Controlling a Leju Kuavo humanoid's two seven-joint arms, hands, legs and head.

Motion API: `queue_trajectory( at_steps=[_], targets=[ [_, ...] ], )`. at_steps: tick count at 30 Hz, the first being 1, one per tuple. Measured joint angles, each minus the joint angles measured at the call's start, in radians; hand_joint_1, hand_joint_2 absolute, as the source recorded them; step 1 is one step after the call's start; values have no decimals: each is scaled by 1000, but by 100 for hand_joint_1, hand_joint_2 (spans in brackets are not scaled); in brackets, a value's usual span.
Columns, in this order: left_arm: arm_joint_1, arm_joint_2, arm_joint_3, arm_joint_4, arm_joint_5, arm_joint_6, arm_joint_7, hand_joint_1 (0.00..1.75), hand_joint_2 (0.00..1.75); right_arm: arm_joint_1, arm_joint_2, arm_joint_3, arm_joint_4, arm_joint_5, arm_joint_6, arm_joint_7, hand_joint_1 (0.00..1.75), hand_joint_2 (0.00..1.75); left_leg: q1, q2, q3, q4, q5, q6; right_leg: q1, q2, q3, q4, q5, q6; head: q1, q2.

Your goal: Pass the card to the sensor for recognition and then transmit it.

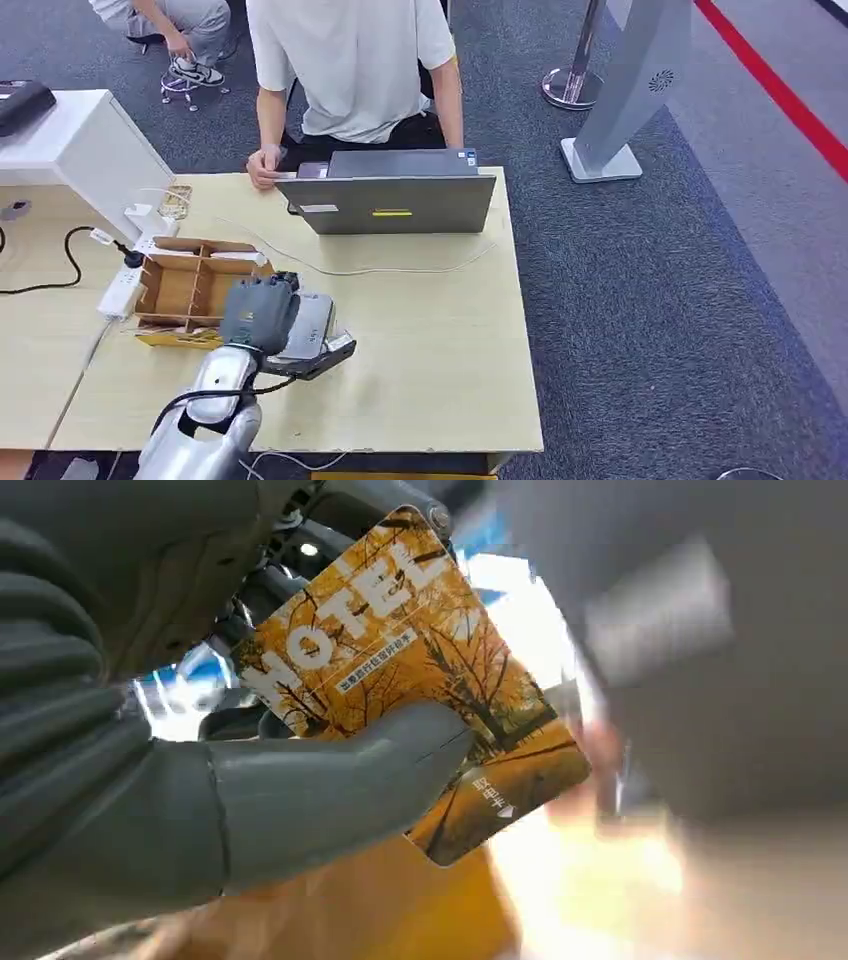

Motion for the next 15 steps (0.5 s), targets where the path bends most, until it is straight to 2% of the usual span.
queue_trajectory(
  at_steps=[2, 5, 8, 15],
  targets=[
    [-2, -2, 0, -64, -10, 62, -18, 175, 175, 0, 1, -2, 0, 9, 2, -6, 0, 0, 0, 0, 0, 0, 0, 0, 0, 0, 0, 0, 0, 0, 0, 0],
    [-4, -5, 0, -137, -19, 82, -30, 175, 175, 0, 5, -2, 0, 17, 2, -9, 0, 0, 0, 0, 0, 0, 0, 0, 0, 0, 0, 0, 0, 0, 0, 0],
    [-8, -3, 2, -182, -27, 141, -38, 175, 175, 0, 8, -2, 0, 31, 2, -12, 0, 0, 0, 0, 0, 0, 0, 0, 0, 0, 0, 0, 0, 0, 0, 0],
    [-77, 16, 55, -215, -29, 145, -29, 175, 175, -4, 19, -2, 0, 50, 2, -13, 0, 0, 0, -1, 1, 0, 1, -1, 0, 0, 0, 2, 0, 0, 0, 0]
  ],
)
